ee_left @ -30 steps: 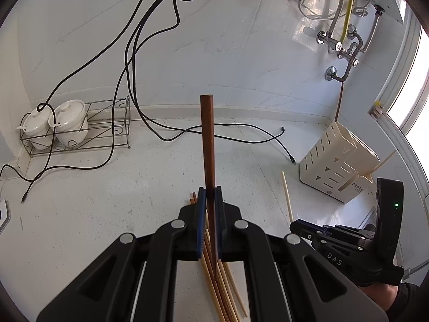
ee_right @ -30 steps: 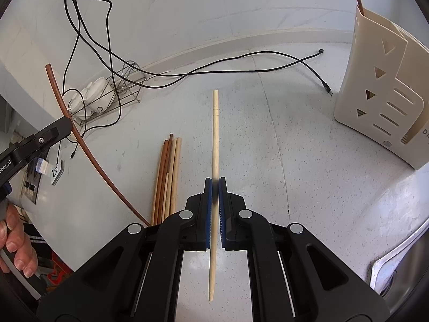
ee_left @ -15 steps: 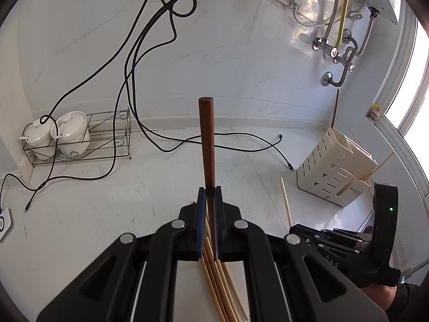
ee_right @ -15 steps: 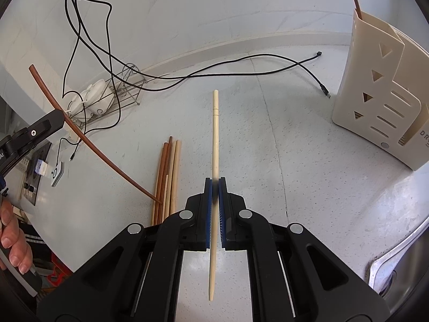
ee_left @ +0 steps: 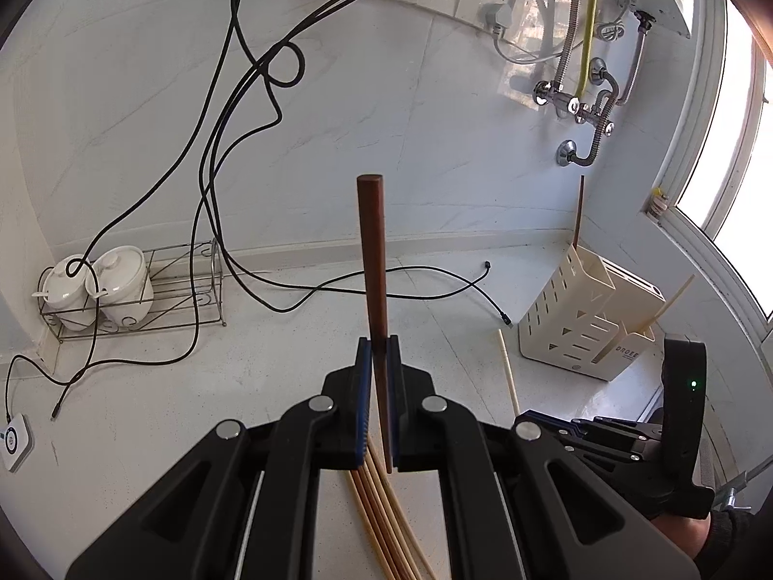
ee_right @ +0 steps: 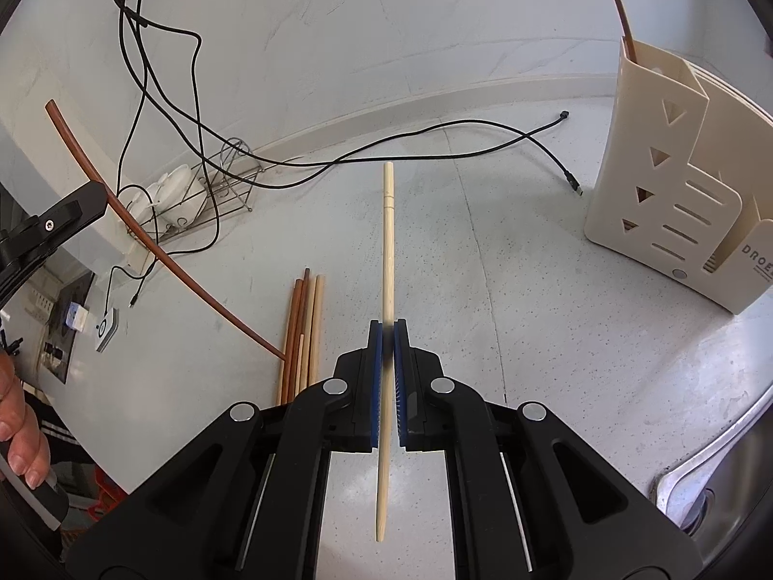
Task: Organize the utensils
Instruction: 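Lift both held chopsticks and carry them over the cream holder, then lower both chopsticks into the holder slots and open both grippers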
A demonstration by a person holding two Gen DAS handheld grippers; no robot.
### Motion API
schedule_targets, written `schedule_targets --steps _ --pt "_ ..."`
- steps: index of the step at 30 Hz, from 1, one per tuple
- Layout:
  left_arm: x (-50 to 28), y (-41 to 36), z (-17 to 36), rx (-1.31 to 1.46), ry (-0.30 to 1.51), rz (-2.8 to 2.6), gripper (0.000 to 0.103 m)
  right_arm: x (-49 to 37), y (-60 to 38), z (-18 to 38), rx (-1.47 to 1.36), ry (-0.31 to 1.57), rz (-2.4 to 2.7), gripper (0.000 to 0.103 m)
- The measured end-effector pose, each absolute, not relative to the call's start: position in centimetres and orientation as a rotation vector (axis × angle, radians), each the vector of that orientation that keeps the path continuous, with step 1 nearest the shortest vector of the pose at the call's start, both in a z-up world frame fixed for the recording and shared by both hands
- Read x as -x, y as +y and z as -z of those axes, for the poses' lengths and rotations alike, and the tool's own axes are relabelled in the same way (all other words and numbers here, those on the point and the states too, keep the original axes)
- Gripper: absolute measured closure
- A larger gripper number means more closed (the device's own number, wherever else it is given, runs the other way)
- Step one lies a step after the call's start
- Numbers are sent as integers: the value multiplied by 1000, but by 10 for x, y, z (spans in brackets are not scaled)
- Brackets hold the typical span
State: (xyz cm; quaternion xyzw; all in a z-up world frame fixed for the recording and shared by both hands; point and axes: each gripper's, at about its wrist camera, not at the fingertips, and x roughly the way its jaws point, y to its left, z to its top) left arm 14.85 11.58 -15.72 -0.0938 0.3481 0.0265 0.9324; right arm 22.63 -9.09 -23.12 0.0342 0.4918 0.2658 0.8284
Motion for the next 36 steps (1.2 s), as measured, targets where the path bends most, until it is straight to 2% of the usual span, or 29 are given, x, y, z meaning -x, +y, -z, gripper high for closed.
schedule_targets --steps 11,27,36 --pt "-176 86 115 147 635 43 97 -238 -141 198 -159 950 -463 99" --pt "-230 5 34 46 498 271 97 -268 -259 134 -238 730 -251 99" --pt "-266 -36 16 34 459 360 97 -292 -307 124 -261 631 -181 99"
